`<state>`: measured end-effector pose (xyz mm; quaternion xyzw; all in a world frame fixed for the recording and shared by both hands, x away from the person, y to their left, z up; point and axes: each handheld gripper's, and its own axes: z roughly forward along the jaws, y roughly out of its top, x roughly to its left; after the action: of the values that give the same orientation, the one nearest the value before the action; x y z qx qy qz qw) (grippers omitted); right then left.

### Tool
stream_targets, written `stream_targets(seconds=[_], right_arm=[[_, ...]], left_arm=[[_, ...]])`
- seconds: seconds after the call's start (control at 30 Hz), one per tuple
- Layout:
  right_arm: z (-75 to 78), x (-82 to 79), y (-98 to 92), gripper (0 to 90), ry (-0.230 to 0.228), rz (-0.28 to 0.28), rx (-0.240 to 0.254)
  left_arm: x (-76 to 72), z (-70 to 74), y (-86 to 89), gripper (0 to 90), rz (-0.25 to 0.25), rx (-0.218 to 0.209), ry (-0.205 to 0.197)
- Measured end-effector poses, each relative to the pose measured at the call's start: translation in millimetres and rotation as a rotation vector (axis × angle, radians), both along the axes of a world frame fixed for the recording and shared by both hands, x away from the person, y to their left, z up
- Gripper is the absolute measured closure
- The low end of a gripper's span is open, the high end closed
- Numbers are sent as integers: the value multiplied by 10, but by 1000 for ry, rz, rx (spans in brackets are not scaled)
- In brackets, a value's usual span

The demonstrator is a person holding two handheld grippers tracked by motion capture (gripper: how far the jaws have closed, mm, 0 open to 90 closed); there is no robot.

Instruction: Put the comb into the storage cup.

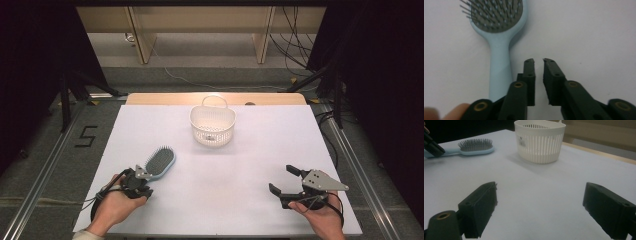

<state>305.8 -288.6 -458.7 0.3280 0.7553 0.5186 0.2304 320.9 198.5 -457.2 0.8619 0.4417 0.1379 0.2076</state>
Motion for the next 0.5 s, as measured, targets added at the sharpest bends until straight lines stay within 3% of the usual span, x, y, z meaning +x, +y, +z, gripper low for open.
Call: stream_targets(seconds=[0.1,0.23,0.27,0.3,0.37,0.4,0.43,0.47,0.5], right_arm=[[2,1,0,128,0,-1,-1],[1,6,0,128,-1,1,-3],[1,6,0,128,-1,1,-3],[0,9,0,129,1,-2,-2],[-1,12,-1,129,4,-4,-2],[-1,12,-1,129,4,-4,-2],[0,13,-5,130,4,-3,-3],[0,13,-6,130,5,-3,-2],[-1,15,-8,131,4,-3,-3]], left_arm=[[57,80,-3,609,1,21,-58],[142,102,27,395,27,23,-50],[173,101,32,395,35,28,-29],[245,92,44,280,34,42,3],[319,77,54,198,38,61,41],[319,77,54,167,38,61,41],[385,64,66,147,29,102,81],[385,64,66,146,29,102,81],[435,50,73,134,18,123,135]])
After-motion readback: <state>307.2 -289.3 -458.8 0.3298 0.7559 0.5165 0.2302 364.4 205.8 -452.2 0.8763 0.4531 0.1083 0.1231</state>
